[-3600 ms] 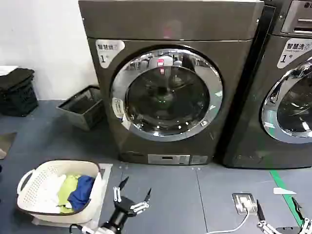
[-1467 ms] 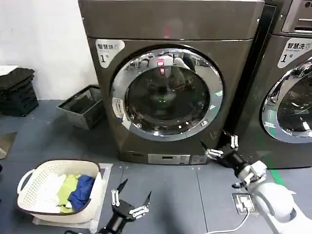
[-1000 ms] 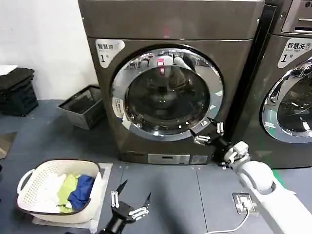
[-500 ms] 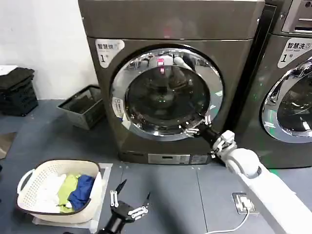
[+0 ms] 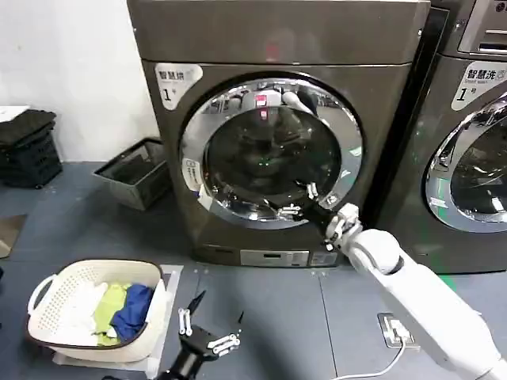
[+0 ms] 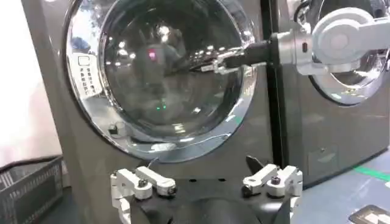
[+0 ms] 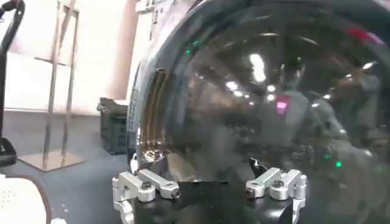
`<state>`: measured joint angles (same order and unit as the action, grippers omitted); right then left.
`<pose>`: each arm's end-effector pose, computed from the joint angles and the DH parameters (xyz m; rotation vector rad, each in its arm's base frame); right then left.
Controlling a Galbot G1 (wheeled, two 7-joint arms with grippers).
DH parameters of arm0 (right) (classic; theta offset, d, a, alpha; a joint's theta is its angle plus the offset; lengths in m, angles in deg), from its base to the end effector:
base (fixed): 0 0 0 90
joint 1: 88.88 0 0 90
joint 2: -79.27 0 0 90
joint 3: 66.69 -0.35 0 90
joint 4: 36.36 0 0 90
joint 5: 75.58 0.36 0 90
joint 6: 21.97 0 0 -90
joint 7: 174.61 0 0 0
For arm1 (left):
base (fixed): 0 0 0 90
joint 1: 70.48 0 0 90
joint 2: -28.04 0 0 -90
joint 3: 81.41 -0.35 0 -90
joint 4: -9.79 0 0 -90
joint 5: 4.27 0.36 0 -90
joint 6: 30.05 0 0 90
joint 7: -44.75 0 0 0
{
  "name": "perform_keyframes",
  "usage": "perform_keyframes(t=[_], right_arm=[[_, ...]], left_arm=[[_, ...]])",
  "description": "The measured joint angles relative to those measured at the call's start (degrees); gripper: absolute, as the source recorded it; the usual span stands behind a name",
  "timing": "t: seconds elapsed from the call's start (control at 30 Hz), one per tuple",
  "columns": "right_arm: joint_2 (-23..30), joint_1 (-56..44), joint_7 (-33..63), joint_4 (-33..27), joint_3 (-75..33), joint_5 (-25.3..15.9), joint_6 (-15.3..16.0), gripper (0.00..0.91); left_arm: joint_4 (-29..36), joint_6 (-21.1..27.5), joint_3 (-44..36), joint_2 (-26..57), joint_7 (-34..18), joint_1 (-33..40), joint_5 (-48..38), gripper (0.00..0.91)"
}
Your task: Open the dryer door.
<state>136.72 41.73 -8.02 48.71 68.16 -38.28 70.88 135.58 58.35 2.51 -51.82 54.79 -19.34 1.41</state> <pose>0.4906 0.0083 -0.1816 -1.1774 2.7879 -0.2847 0.1366 -0.0059 -0.2933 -0.5724 -3.0366 -0.2623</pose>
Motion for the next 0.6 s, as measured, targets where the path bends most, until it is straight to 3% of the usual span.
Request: perform_keyframes(t=[0.6], right_arm=[[3.64,5.89,-1.63,-5.30,5.16,1.60,-0.34,0.907]], left_arm=[[0.03,0.15,0.09,-0.06,0.13,0.24,-0.09,0.907]])
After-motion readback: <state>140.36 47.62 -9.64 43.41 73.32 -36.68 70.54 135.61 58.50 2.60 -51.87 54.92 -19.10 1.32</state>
